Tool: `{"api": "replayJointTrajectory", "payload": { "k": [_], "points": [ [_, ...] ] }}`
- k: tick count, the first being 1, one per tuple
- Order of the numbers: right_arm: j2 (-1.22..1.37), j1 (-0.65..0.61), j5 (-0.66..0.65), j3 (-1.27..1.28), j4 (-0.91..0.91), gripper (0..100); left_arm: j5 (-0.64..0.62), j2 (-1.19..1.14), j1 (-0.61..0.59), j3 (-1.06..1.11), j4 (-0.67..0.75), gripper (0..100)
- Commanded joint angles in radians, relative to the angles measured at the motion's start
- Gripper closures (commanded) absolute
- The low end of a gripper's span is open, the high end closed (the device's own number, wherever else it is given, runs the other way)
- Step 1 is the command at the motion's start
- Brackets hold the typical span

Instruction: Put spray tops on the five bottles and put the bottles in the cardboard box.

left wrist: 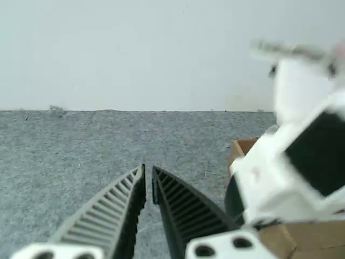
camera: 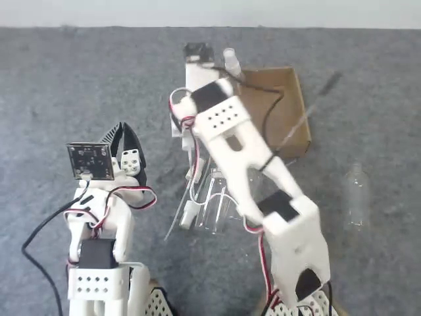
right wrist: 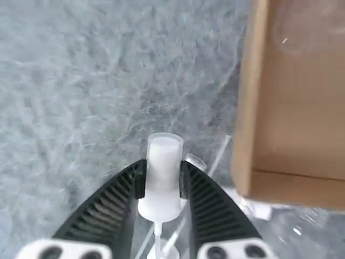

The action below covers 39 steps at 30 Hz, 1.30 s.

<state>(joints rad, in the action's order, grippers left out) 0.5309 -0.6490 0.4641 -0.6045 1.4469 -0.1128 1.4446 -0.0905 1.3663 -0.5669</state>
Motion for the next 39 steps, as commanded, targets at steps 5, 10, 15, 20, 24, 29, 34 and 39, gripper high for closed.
{"api": "replayJointTrajectory", "payload": {
  "k": [5, 10, 15, 20, 24, 29, 34, 39],
  "points": [
    [0.113, -0.027, 0.023, -0.064, -0.070, 90.9, -0.002, -0.006, -0.003, -0.005, 0.032, 99],
    [0.116, -0.027, 0.080, -0.064, -0.028, 79.3, -0.002, -0.006, -0.003, -0.005, 0.032, 99],
    [0.114, -0.022, 0.078, -0.094, 0.010, 79.0, -0.002, -0.006, -0.003, -0.005, 0.032, 99],
    [0.114, 0.002, 0.072, -0.319, 0.231, 79.0, -0.002, -0.006, -0.003, -0.005, 0.032, 99],
    [0.113, 0.025, -0.078, -0.526, 0.354, 79.3, -0.002, -0.008, -0.003, -0.005, 0.032, 99],
    [0.042, 0.068, -0.327, -0.485, 0.355, 79.3, -0.002, -0.011, -0.003, -0.005, 0.032, 99],
    [-0.197, 0.127, -0.413, -0.221, 0.354, 79.0, -0.002, -0.011, -0.002, -0.005, 0.032, 99],
    [-0.499, 0.239, -0.551, 0.087, 0.352, 79.0, -0.002, -0.011, 0.002, -0.005, 0.031, 99]
  ]
}}
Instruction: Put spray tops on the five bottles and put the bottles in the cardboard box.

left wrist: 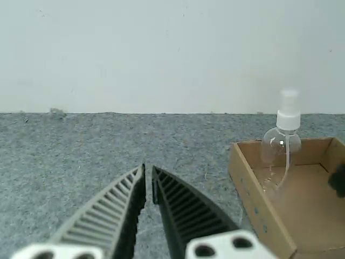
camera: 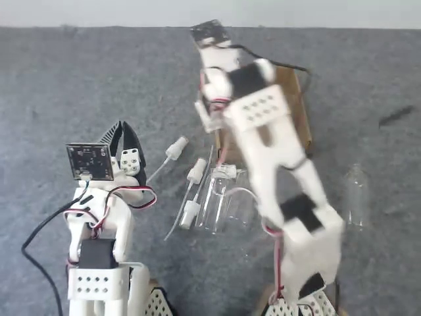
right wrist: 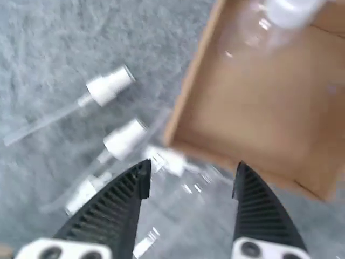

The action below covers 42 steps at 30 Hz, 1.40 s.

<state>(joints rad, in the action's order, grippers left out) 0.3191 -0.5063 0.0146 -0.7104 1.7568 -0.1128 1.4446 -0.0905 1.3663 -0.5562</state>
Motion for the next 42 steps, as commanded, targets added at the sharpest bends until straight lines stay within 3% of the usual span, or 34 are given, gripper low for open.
{"api": "replayJointTrajectory", "payload": {
  "k": [1, 10, 18, 30, 36, 42],
  "points": [
    [-0.340, 0.128, -0.126, 0.249, 0.042, 79.0, -0.002, -0.011, 0.003, -0.005, 0.020, 99],
    [-0.638, 0.518, -0.414, 0.624, 0.036, 78.5, -0.002, -0.011, 0.005, -0.005, 0.020, 99],
    [-0.656, 0.789, -0.586, 0.824, -0.073, 64.5, -0.002, -0.012, 0.005, -0.005, 0.020, 99],
    [-0.654, 0.846, -0.588, 1.300, -0.515, 73.4, -0.003, -0.008, 0.006, 0.008, 0.023, 99],
    [-0.605, 0.911, -0.588, 1.338, -0.605, 73.4, -0.003, -0.014, 0.035, 0.004, 0.012, 99],
    [-0.423, 0.915, -0.588, 1.326, -0.645, 73.5, -0.003, -0.014, 0.072, -0.054, -0.094, 99]
  ]
}}
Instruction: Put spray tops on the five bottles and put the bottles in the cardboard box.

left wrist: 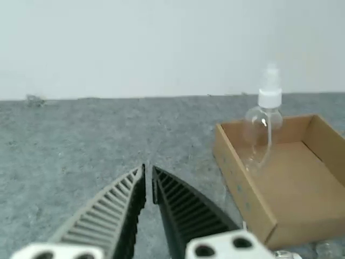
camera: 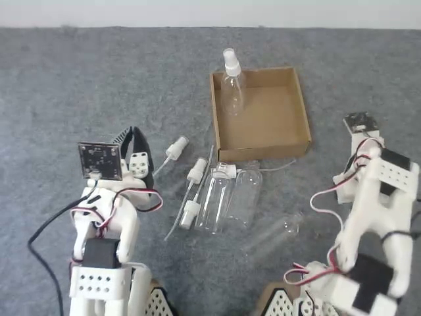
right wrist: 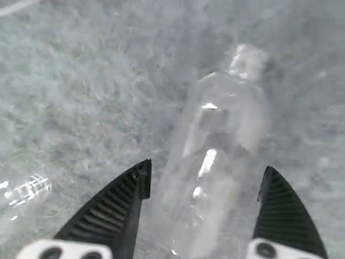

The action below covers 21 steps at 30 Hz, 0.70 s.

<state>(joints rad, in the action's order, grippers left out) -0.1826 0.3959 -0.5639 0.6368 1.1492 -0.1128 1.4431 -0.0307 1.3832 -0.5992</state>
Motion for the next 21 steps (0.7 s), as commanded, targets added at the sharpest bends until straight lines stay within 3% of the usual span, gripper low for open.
{"api": "replayJointTrajectory", "payload": {
  "k": [1, 8, 12, 15, 21],
  "points": [
    [0.097, 0.013, -0.009, -0.023, -0.044, 73.6, -0.003, -0.012, 0.011, -0.074, -0.051, 99],
    [0.128, 0.024, -0.011, -0.028, -0.079, 87.8, -0.003, -0.014, 0.011, -0.091, -0.057, 99],
    [0.128, 0.088, -0.049, -0.048, -0.108, 93.5, -0.003, -0.048, 0.011, -0.203, -0.166, 99],
    [0.128, 0.145, -0.166, -0.048, -0.125, 96.1, 0.063, -0.169, 0.011, -0.315, -0.258, 99],
    [0.137, 0.193, -0.265, -0.043, -0.127, 96.1, 0.204, -0.572, 0.012, -0.562, -0.405, 98]
  ]
}}
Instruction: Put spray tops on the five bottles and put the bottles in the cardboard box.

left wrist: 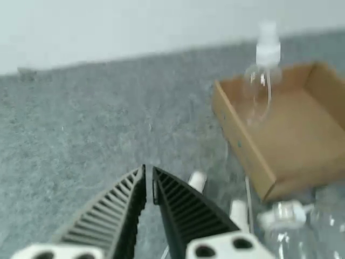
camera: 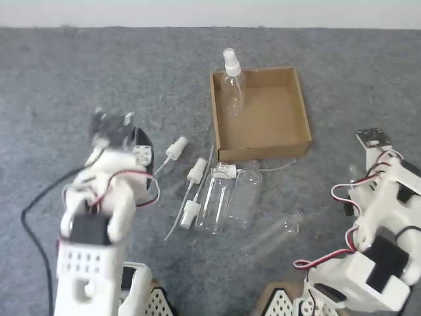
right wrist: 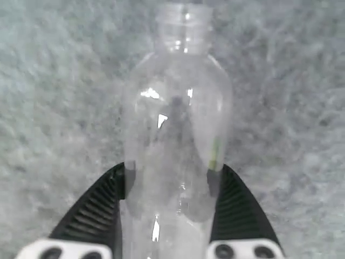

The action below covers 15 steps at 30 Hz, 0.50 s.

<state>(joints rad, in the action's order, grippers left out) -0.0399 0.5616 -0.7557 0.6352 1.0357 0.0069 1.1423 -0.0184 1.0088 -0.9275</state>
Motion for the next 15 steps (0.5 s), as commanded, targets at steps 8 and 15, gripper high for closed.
{"api": "replayJointTrajectory", "payload": {
  "k": [8, 15],
  "points": [
    [-0.004, 0.025, -0.103, -0.041, -0.013, 96.0, 0.219, -0.878, 0.052, -0.579, -0.207, 87],
    [-0.004, 0.024, -0.104, -0.040, -0.013, 95.9, 0.227, -1.267, 0.091, -0.862, -0.207, 87]
  ]
}}
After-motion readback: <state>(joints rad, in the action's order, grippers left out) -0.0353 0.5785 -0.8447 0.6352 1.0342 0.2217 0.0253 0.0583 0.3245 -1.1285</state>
